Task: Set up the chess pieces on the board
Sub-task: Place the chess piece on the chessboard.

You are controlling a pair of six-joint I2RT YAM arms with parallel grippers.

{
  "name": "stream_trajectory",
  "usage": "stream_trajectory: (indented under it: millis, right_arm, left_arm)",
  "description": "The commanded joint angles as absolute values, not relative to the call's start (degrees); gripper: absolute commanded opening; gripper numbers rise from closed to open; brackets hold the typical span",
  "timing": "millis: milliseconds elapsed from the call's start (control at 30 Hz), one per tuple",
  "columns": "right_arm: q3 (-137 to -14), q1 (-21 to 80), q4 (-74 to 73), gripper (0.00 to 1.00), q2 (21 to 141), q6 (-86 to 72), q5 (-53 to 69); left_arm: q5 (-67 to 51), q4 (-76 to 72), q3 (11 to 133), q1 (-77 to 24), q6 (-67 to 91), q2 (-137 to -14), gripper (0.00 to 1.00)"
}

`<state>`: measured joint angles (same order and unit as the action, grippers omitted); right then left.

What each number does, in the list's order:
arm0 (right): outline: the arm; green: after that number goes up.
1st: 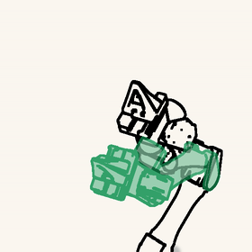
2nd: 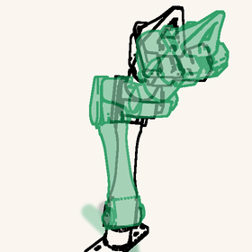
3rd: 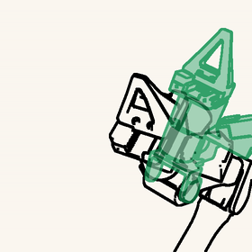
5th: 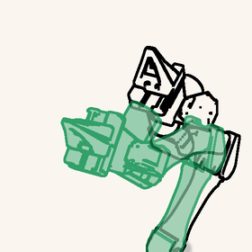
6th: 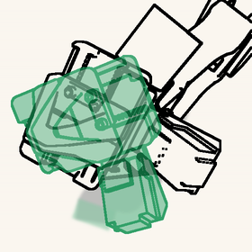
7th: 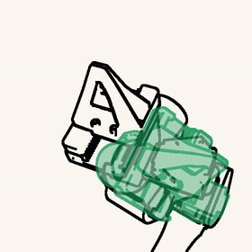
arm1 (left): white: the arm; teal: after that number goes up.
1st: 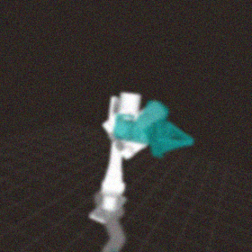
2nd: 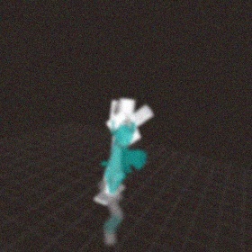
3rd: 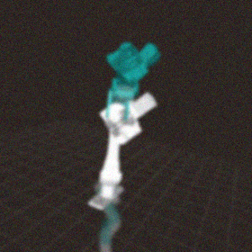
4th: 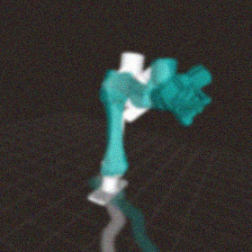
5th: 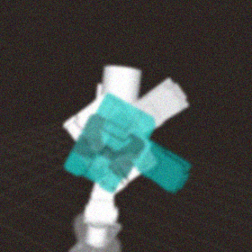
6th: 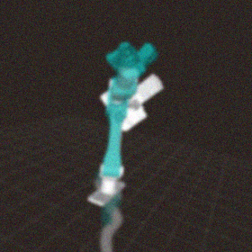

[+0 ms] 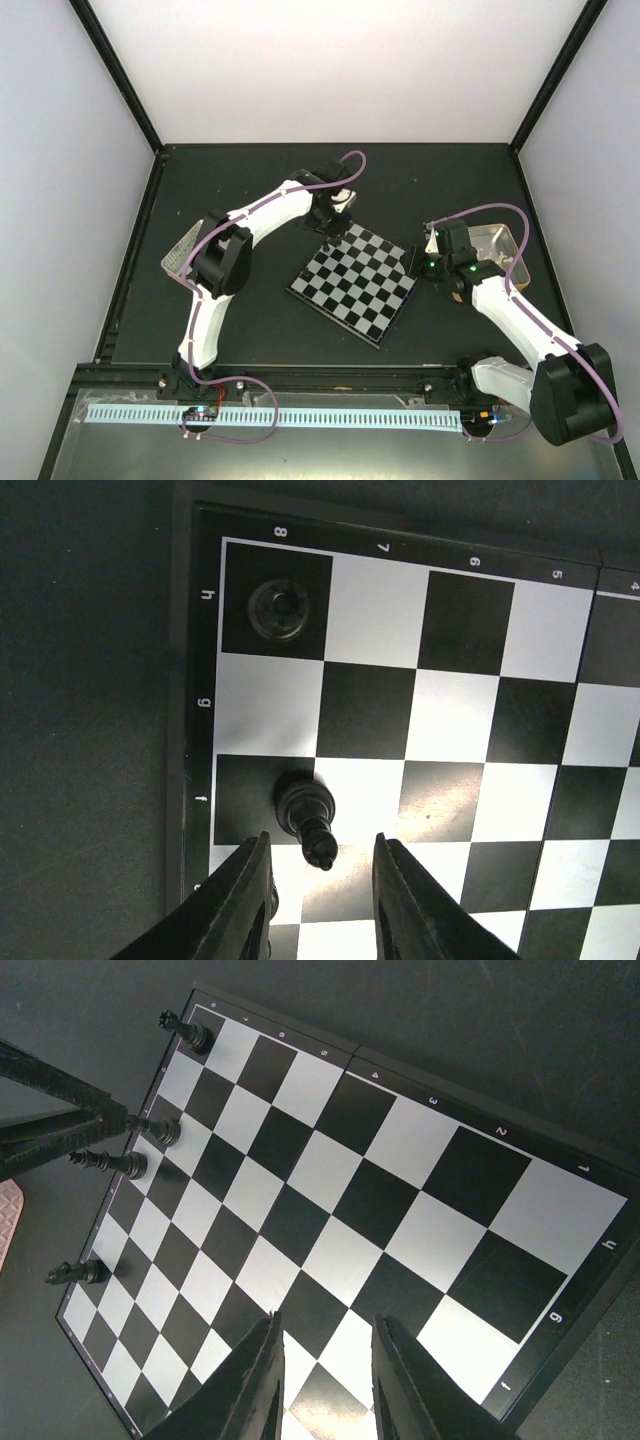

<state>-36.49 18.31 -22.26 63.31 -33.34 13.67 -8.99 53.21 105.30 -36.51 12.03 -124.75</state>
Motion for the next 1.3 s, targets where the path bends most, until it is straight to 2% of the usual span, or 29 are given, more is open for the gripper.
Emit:
stream_trajectory:
  millis: [0,333,533,667,1133,1200,1267]
  right_arm:
    - [-36.3,18.5,-21.3,0.26,63.2,-32.9,13.4]
    - [-36.1,18.5,-21.5,0.25,63.0,-32.8,13.5]
    - [-36.1,18.5,-21.7,0.25,62.5,-32.6,13.4]
    - [-35.6,18.5,-21.8,0.25,61.9,-32.6,13.4]
    - [-35.2,18.5,-22.0,0.25,61.4,-32.1,13.1]
    - [-35.2,18.5,-22.0,0.25,61.5,-32.1,13.1]
    - [-35.2,18.5,-22.1,0.26,61.4,-32.2,13.2]
  left_arm:
    - [-10.9,54.7,107.9,-36.7,12.1,-126.3,0.27]
    - [-10.7,56.6,109.7,-36.7,13.2,-128.4,0.2]
    - [-10.5,57.9,111.0,-36.7,13.4,-129.4,0.07]
    - [-8.1,57.8,110.9,-36.7,13.8,-128.5,0.03]
    - [-4.1,58.3,111.3,-36.6,14.9,-128.2,0.04]
    - [-4.3,58.2,111.3,-36.6,14.8,-128.1,0.06]
    - [-4.8,58.3,111.4,-36.6,14.5,-128.1,0.14]
